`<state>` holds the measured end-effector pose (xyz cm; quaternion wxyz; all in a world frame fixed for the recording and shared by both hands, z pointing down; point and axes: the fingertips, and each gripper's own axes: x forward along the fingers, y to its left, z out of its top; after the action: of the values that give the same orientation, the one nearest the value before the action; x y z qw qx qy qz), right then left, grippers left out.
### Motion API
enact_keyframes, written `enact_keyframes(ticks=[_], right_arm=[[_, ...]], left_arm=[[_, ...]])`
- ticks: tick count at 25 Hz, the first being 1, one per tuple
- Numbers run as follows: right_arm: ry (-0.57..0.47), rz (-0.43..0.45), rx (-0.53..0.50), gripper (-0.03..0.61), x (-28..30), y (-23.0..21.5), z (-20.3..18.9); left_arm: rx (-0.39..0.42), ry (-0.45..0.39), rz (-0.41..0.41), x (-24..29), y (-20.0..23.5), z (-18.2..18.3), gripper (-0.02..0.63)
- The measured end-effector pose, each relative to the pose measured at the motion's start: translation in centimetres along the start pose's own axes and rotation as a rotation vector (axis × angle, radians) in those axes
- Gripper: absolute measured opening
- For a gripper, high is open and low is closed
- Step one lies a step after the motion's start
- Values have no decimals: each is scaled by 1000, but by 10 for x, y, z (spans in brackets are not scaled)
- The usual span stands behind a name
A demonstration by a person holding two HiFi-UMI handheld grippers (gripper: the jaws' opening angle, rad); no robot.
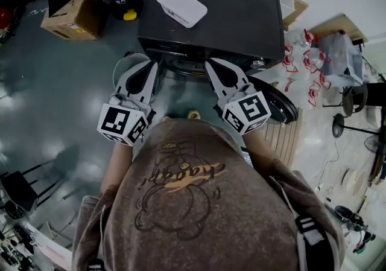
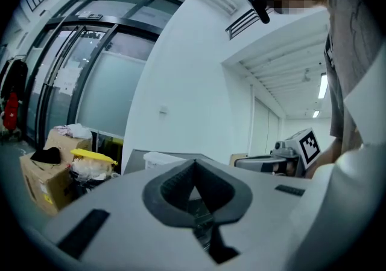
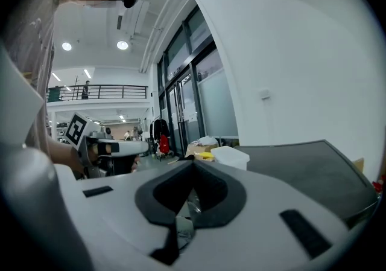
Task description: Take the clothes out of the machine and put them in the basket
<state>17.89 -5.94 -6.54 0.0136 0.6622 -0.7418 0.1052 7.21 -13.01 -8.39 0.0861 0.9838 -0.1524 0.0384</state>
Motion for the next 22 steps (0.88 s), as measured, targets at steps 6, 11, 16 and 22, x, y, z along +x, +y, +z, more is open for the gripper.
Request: enact_keyframes(ticks=[6, 11, 16, 22], right_arm=[[2, 19, -7, -5, 11, 4, 2], [7, 36, -25, -5, 17, 7, 4], [9, 45, -34, -5, 20, 10, 7], [11, 47, -33, -5, 19, 7, 8]], left_arm=[[-14, 1, 32, -1, 9, 4, 8], [-19, 6, 37, 1, 10, 5, 8], [-26, 10, 36, -1, 10, 6, 8], [-36, 24, 41, -2, 10, 2, 8]])
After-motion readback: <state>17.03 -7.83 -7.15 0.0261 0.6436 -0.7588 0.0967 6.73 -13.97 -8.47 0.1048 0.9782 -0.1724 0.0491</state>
